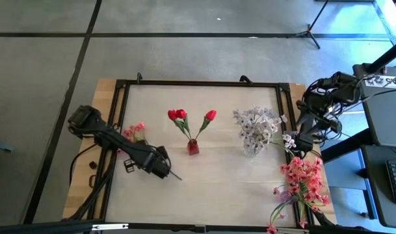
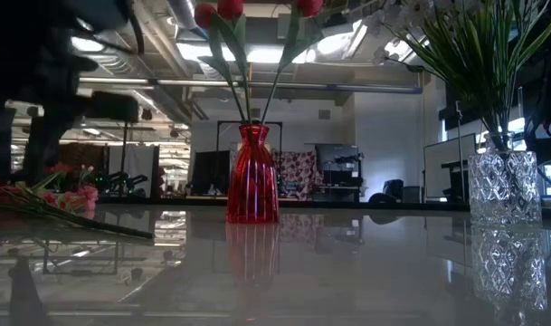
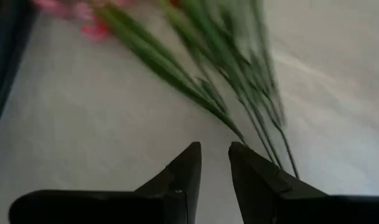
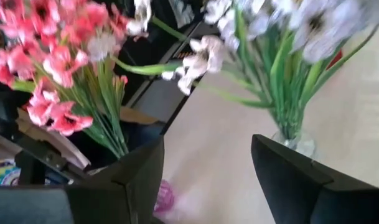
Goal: Sort flowers into vase by color
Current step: Put the pink flowers into the pink vase
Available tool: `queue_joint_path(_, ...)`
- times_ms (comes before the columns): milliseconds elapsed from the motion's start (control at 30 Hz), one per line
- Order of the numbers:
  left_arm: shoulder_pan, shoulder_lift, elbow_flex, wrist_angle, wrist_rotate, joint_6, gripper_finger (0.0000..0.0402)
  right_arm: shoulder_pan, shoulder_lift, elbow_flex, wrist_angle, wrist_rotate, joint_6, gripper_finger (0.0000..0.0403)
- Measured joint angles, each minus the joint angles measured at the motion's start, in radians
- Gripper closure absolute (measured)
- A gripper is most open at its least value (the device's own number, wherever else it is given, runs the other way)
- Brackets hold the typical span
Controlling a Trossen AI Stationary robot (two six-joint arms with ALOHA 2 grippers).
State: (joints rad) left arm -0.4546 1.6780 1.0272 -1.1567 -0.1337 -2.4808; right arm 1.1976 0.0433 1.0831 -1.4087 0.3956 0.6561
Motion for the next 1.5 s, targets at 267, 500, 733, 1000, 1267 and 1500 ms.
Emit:
queue_joint_path(267,0.125,0.029,-0.132,0.177,0.004,-0.048,0.0319,0.0,0.0,-0.04,0.01,-0.049,0.017,0.0162)
queue_joint_path(500,0.249,0.02,-0.174,0.204,0.069,0.04,0.0319,0.0,0.0,-0.04,0.024,-0.076,0.015,0.0162)
queue_joint_path(733,0.319,0.02,-0.184,0.154,0.002,0.19,0.0319,0.0,0.002,-0.04,0.024,-0.073,-0.093,0.0162)
queue_joint_path(1000,0.354,0.022,-0.189,0.11,-0.016,0.187,0.038,0.0,0.002,-0.04,0.047,-0.075,-0.139,0.0162)
queue_joint_path(1267,0.397,0.014,-0.19,0.121,0.047,0.209,0.0398,0.0,0.002,-0.039,0.137,-0.073,-0.227,0.0162)
queue_joint_path(1500,0.521,-0.073,-0.196,-0.008,-0.023,0.364,0.04,0.0,0.003,-0.035,0.135,0.086,-0.049,0.0162)
